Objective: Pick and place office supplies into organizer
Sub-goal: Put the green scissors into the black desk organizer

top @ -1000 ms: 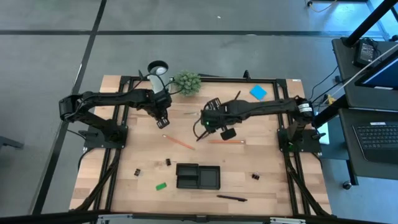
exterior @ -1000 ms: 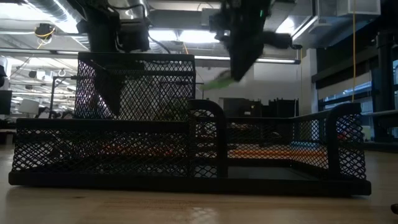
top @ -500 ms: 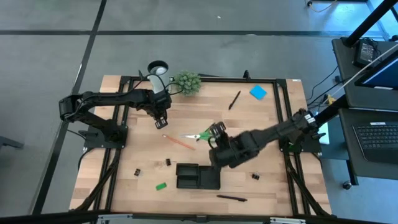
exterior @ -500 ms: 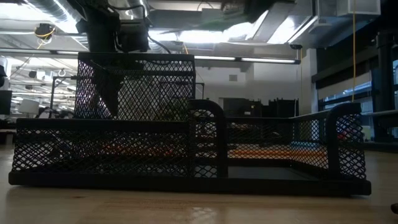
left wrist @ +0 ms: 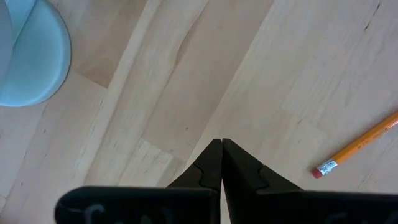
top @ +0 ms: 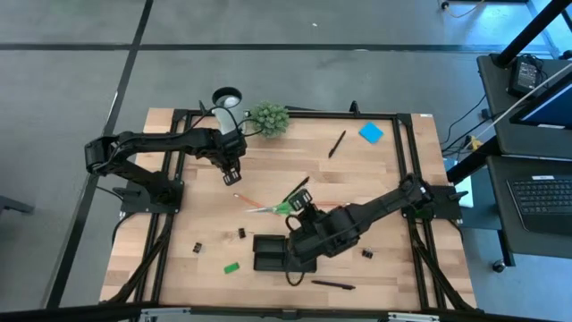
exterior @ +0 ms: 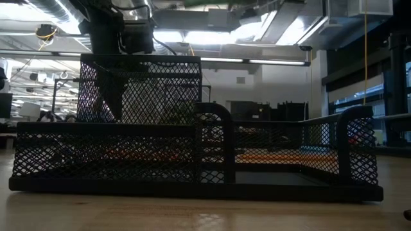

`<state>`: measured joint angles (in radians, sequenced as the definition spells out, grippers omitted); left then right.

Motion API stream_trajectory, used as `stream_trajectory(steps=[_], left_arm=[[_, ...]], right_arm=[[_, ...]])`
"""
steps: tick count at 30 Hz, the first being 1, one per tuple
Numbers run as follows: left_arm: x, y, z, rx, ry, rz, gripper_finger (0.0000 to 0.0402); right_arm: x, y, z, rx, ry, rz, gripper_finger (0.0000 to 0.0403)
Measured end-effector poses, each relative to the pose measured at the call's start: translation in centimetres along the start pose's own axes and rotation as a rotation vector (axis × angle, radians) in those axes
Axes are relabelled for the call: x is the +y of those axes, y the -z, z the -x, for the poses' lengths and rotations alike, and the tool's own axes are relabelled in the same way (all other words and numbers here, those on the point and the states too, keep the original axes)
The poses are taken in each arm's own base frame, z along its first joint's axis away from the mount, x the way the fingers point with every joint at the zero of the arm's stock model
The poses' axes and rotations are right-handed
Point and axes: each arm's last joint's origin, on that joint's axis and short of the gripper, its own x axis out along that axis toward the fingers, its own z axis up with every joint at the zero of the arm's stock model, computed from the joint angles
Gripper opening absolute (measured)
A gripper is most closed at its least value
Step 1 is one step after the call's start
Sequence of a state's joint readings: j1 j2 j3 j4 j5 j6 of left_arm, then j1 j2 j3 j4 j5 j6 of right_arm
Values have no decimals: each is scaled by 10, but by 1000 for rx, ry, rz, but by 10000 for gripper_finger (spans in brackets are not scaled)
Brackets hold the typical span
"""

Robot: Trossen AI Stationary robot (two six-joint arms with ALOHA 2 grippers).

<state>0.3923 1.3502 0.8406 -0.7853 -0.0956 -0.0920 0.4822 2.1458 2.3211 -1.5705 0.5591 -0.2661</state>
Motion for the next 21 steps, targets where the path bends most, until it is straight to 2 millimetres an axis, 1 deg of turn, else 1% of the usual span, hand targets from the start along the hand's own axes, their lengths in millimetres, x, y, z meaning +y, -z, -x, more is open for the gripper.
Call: stream_trajectory(steps=[4, 9, 13, 18, 21], left_arm=[[0, 0, 0, 1, 1, 4, 4], [0, 0, 0, 1, 1, 26, 4], [0, 0, 0, 1, 2, 26, 4], [0, 0, 0, 0, 3, 26, 4], [0, 0, 0, 1, 3, 26, 4]], right_arm=[[11, -6, 9, -33, -1, 23, 29], [33, -10, 9, -25, -48, 77, 29], [45, -12, 11, -21, -52, 90, 29], [53, -11, 3, 9, -80, 96, 29], [56, -11, -3, 28, -92, 151, 29]])
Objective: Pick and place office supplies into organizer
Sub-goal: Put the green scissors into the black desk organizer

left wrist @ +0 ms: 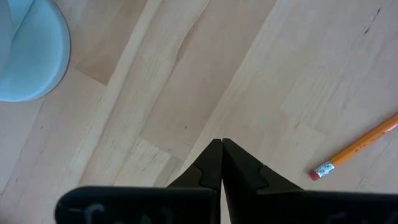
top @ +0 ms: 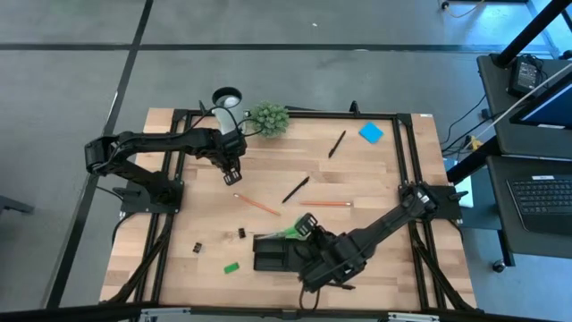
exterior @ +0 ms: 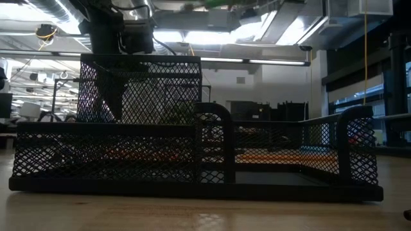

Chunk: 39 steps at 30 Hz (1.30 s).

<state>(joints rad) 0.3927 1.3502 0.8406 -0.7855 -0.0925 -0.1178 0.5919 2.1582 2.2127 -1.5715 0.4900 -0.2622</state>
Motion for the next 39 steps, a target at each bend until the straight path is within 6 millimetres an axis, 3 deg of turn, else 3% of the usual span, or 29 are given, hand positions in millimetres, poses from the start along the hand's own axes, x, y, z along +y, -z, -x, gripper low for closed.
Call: stream_trajectory(steps=[9, 20, 28, 39], left_arm=[[0, 0, 0, 0, 0, 0, 4], [0, 0, 0, -4, 1, 10, 4], [0, 0, 0, -4, 0, 26, 4], [0, 0, 0, -4, -2, 27, 4]], right_arm=[[5, 0, -13, 47, -11, 156, 29], [-5, 0, -25, 146, 175, 423, 32], [-9, 0, -26, 168, 181, 573, 28], [-5, -9, -37, 169, 177, 644, 29]])
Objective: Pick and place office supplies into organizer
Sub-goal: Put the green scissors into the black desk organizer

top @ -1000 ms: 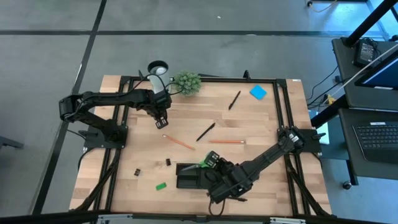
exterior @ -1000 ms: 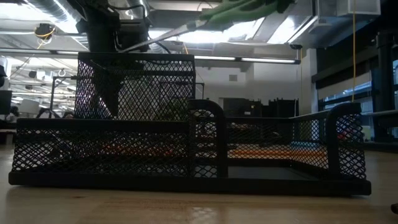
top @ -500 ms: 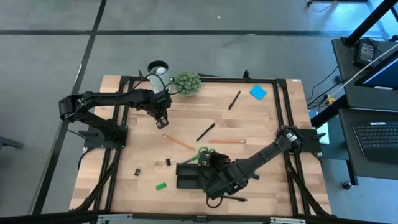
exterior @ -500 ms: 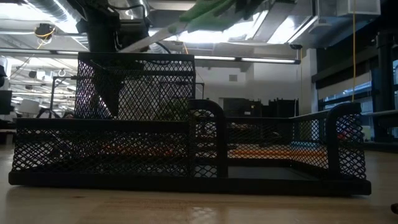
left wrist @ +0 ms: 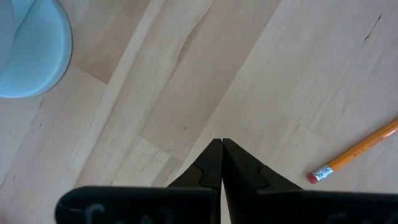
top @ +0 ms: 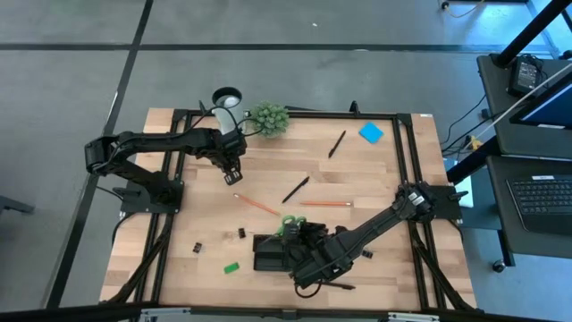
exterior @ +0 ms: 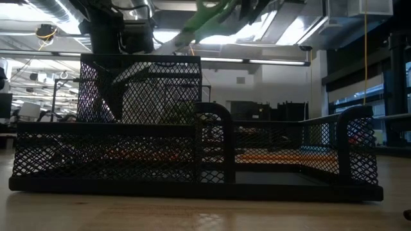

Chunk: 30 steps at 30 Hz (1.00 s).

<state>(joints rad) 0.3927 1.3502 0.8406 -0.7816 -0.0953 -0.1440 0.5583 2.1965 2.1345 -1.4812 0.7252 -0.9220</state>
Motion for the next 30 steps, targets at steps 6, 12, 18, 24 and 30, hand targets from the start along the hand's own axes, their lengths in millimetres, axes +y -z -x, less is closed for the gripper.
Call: stream_trajectory(steps=[6, 12, 18, 24, 30], left_arm=[[0, 0, 0, 0, 0, 0, 4], [0, 0, 0, 0, -1, 0, 4], [0, 0, 0, 0, -1, 0, 4], [0, 0, 0, 0, -1, 0, 4], [0, 0, 0, -2, -2, 2, 4]], right_arm=[[0, -10, -13, 19, -14, 16, 34], [-3, -14, -19, 13, -8, 32, 31], [-5, -18, -19, -48, -9, 84, 37], [-5, -20, -19, -89, -27, 69, 35], [3, -27, -33, -73, -43, 50, 39]])
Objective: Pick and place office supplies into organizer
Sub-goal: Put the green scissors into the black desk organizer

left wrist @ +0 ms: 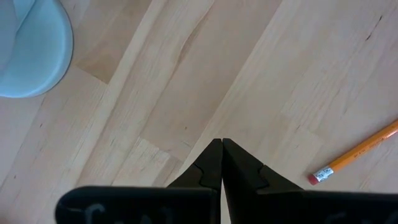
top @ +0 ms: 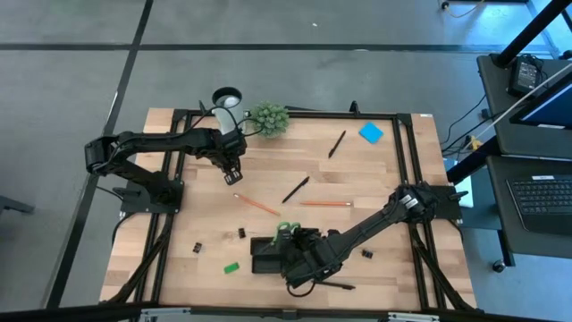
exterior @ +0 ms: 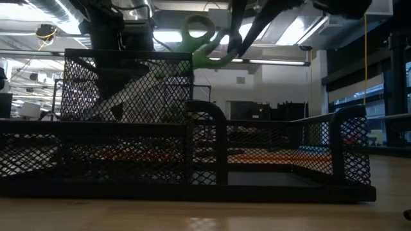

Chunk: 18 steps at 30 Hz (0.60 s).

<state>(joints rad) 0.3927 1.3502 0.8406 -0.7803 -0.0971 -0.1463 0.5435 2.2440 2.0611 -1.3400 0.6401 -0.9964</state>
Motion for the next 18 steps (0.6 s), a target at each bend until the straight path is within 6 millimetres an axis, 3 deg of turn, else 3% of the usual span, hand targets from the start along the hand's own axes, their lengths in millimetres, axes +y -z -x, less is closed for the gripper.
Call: stream_trajectory(steps=[18], left_arm=[[0, 0, 0, -3, 1, 16, 4]], right_arm=[[0, 4, -6, 82, 20, -9, 35]])
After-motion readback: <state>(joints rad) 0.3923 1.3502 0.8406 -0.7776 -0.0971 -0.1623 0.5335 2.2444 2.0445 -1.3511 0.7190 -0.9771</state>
